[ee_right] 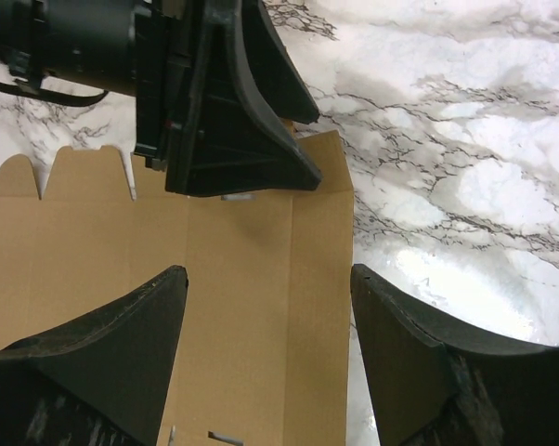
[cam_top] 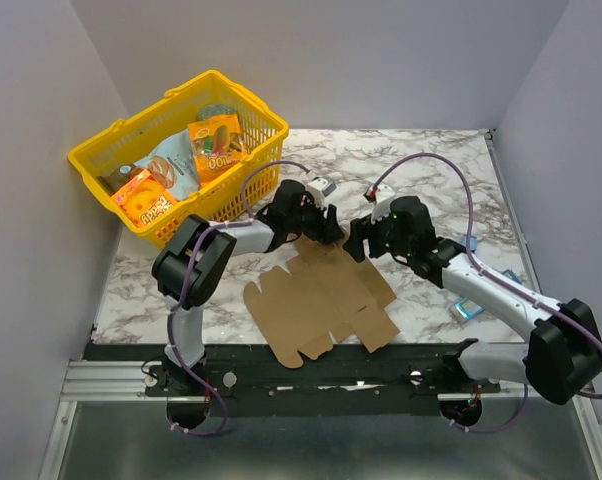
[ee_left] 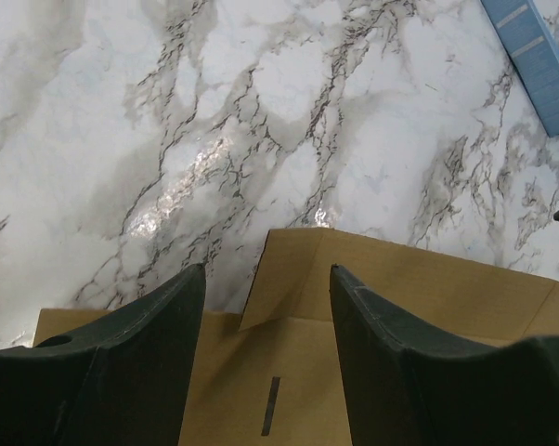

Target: Fold the paper box

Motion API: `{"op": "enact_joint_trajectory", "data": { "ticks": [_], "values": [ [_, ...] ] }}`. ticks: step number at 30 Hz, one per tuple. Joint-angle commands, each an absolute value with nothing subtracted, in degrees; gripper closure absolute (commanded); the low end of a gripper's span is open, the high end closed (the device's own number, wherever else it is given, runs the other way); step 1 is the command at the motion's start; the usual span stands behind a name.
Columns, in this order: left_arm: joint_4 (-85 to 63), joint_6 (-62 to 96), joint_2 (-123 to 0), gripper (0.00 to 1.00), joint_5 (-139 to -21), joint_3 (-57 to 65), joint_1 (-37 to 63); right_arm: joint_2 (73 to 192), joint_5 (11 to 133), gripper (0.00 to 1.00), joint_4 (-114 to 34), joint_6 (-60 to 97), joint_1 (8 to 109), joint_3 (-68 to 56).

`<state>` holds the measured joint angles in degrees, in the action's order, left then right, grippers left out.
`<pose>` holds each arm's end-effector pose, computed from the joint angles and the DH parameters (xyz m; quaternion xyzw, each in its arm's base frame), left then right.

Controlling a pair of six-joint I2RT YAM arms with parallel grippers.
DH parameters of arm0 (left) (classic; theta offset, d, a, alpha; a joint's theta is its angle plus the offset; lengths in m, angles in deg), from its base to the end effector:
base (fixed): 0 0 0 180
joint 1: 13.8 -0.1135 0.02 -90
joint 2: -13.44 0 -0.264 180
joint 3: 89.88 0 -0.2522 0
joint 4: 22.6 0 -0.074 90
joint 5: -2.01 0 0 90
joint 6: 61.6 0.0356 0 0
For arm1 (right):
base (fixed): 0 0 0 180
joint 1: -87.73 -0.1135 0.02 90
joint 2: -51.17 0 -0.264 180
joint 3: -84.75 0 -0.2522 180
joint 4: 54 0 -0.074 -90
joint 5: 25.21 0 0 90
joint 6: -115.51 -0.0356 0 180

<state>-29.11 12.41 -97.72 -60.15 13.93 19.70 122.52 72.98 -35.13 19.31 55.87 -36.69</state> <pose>0.3366 -0.2427 0.1649 0.2486 0.8055 -0.3956 0.3645 0.2305 0.1492 0.2505 -0.2273 0.8415 0.2175 0.4393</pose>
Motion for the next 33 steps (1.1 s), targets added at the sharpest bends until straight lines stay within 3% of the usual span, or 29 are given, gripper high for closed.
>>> {"op": "enact_joint_trajectory", "data": {
  "ticks": [1, 5, 9, 12, 13, 16, 24, 33],
  "values": [
    [-27.47, 15.40, -100.20, 0.35, -52.76, 10.71, 19.42, 120.60, 75.07, 0.21, -34.35, 18.65, 56.61, -35.87],
    [-26.42, 15.40, -102.22, 0.38, -49.76, 9.39, 19.07, 119.98, 74.99, 0.21, -34.26, 18.74, 56.88, -36.22],
    [-24.93, 15.92, -103.46, 0.50, -48.53, 8.42, 18.98, 119.54, 75.07, 0.21, -34.26, 18.65, 57.14, -36.40],
    [-25.19, 16.01, -103.63, 0.63, -47.47, 8.42, 18.90, 119.19, 74.90, 0.21, -34.26, 18.65, 57.23, -36.49],
    [-25.36, 15.92, -103.63, 0.73, -47.12, 8.60, 18.90, 119.02, 74.72, 0.21, -34.17, 18.65, 57.23, -36.58],
    [-27.38, 14.61, -103.11, 0.91, -45.63, 9.21, 18.72, 118.49, 74.37, 0.21, -33.30, 18.13, 57.23, -35.96],
    [-37.12, 9.42, -97.75, 0.96, -46.66, 12.55, 16.70, 116.56, 71.13, 0.18, -27.41, 11.82, 57.75, -29.04],
    [-55.11, 11.35, -86.94, 1.00, -70.13, 24.67, 16.26, 118.40, 69.88, 0.18, -21.87, -14.00, 59.08, -22.08]
  ]
}}
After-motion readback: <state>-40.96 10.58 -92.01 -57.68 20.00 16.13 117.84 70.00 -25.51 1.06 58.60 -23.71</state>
